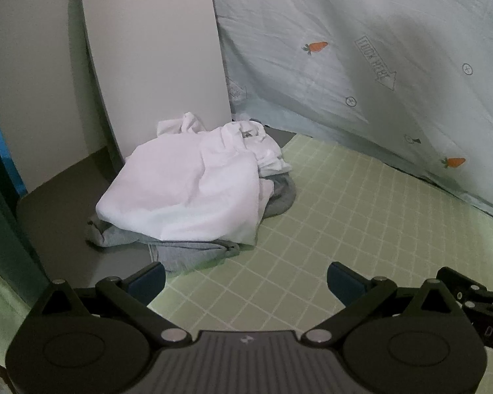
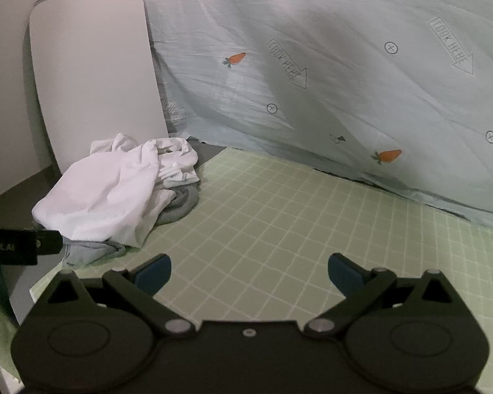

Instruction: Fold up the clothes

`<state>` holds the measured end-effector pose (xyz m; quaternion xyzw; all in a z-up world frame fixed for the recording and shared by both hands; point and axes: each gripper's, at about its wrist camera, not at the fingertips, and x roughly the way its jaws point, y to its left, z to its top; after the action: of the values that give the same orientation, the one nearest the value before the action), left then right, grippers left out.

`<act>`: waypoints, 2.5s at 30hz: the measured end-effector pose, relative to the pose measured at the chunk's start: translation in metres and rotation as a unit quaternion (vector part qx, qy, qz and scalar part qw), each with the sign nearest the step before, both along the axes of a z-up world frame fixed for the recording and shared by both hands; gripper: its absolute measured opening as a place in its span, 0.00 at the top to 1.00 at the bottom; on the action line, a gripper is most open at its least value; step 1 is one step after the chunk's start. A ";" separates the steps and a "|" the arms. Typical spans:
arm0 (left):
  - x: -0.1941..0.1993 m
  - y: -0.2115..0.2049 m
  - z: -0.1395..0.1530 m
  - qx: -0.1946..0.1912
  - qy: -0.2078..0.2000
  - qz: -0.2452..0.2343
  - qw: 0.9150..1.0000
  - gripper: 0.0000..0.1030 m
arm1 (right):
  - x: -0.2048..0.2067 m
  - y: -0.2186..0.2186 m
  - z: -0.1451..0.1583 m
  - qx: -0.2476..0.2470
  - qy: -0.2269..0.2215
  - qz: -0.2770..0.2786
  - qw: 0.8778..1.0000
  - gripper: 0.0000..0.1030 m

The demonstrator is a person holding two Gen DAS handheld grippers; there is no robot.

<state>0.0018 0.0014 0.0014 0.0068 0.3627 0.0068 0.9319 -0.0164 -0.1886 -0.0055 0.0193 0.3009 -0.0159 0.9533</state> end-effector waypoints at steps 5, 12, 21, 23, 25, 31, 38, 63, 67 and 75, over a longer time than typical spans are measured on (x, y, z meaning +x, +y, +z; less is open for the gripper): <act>0.004 0.003 0.003 -0.004 0.004 0.002 1.000 0.00 | 0.003 0.002 0.001 -0.002 0.004 -0.001 1.000 0.00; 0.007 0.006 0.006 -0.009 0.010 0.000 1.000 0.00 | 0.007 0.004 0.002 -0.006 0.009 -0.003 1.000 0.00; 0.010 0.006 0.003 -0.008 0.009 0.001 1.000 0.00 | 0.004 -0.002 -0.003 -0.004 0.003 0.000 1.000 0.00; 0.009 0.006 0.002 -0.007 0.008 0.001 1.000 0.00 | 0.003 -0.001 -0.003 -0.003 0.003 0.000 1.000 0.00; 0.008 0.006 0.001 -0.006 0.008 0.001 1.000 0.00 | 0.003 -0.002 -0.003 -0.003 0.003 0.000 1.000 0.00; 0.010 0.008 -0.002 -0.005 0.010 0.000 1.000 0.00 | 0.004 0.000 -0.003 -0.004 0.005 0.000 1.000 0.00; 0.006 0.005 -0.005 -0.001 0.011 0.010 1.000 0.00 | 0.004 0.003 -0.004 -0.004 0.004 -0.002 1.000 0.00; 0.004 0.005 -0.014 0.000 0.030 0.012 0.999 0.00 | 0.002 0.006 -0.006 -0.002 0.013 0.001 1.000 0.00; 0.008 0.006 -0.018 -0.002 0.039 0.014 0.999 0.00 | 0.003 0.005 -0.009 -0.003 0.019 -0.001 1.000 0.00; 0.036 0.005 -0.031 -0.008 0.063 0.011 0.998 0.00 | 0.022 0.000 -0.019 -0.003 0.041 -0.004 0.999 0.00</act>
<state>0.0378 0.0067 -0.0292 -0.0041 0.4204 0.0135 0.9072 0.0055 -0.1889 -0.0247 0.0169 0.3400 -0.0217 0.9400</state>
